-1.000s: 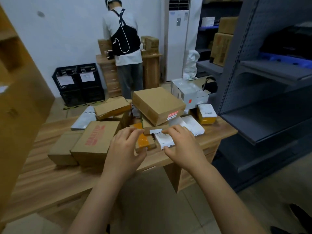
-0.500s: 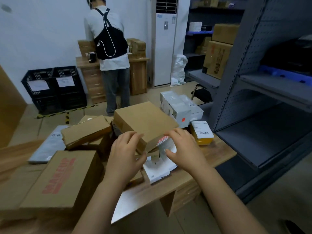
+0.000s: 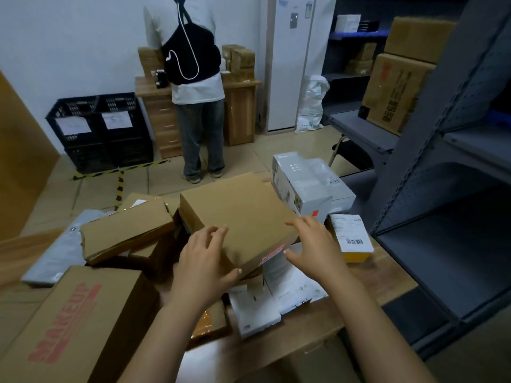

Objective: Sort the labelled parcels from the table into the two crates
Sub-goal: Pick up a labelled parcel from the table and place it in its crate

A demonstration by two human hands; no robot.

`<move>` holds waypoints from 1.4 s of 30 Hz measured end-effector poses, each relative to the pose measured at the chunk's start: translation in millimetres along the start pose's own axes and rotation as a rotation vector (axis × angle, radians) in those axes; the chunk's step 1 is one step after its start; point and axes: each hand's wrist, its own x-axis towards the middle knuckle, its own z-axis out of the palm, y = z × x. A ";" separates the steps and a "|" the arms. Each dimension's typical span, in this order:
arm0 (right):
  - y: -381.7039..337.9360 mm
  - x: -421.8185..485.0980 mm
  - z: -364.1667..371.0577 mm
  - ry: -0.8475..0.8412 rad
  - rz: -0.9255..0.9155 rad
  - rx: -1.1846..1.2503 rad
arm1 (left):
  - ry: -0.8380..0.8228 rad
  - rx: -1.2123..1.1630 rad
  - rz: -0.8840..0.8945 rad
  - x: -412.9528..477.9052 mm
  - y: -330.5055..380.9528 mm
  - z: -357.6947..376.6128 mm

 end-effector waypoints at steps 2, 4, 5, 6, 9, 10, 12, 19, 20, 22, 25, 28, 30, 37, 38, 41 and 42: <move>14.3 14.9 6.0 -0.064 0.009 0.013 | -0.051 0.011 -0.083 4.7 0.5 9.9; 29.4 28.6 11.5 -0.122 0.006 0.023 | -0.077 0.042 -0.158 8.0 2.5 20.5; 37.0 35.5 14.0 -0.148 -0.001 0.026 | -0.078 0.057 -0.193 9.3 4.2 25.6; 44.1 42.7 16.1 -0.172 -0.013 0.029 | -0.072 0.069 -0.227 10.3 6.7 30.0; 62.3 62.9 21.3 -0.251 -0.059 0.032 | -0.055 0.070 -0.323 13.0 17.8 42.1; 67.4 68.7 23.3 -0.272 -0.079 0.031 | -0.048 0.060 -0.358 14.2 21.0 45.7; 76.2 78.5 27.7 -0.303 -0.120 0.024 | -0.036 0.044 -0.425 16.6 24.5 52.8; 99.3 101.5 42.0 -0.399 -0.192 0.080 | 0.022 -0.026 -0.555 20.8 28.9 72.6; 101.4 103.5 44.2 -0.424 -0.191 0.090 | 0.036 -0.049 -0.561 21.1 28.5 73.4; 105.4 106.9 49.1 -0.453 -0.188 0.127 | 0.061 -0.108 -0.568 20.5 28.7 74.3; 108.3 108.7 53.5 -0.436 -0.185 0.206 | 0.093 -0.193 -0.572 18.2 31.7 78.2; 107.1 104.3 55.6 -0.389 -0.200 0.281 | 0.156 -0.236 -0.589 15.1 30.6 82.4; 106.0 99.6 55.7 -0.356 -0.225 0.300 | 0.195 -0.234 -0.589 12.4 29.2 81.5; 92.7 86.1 38.0 -0.225 -0.276 0.306 | 0.315 -0.272 -0.518 1.3 36.5 65.6; 88.2 84.1 33.5 -0.198 -0.285 0.308 | 0.340 -0.278 -0.506 -0.2 36.9 61.0; 67.2 79.5 21.0 -0.115 -0.313 0.326 | 0.438 -0.303 -0.464 -6.7 31.2 42.8; 57.3 77.7 18.2 -0.087 -0.325 0.323 | 0.476 -0.314 -0.444 -10.4 26.7 34.6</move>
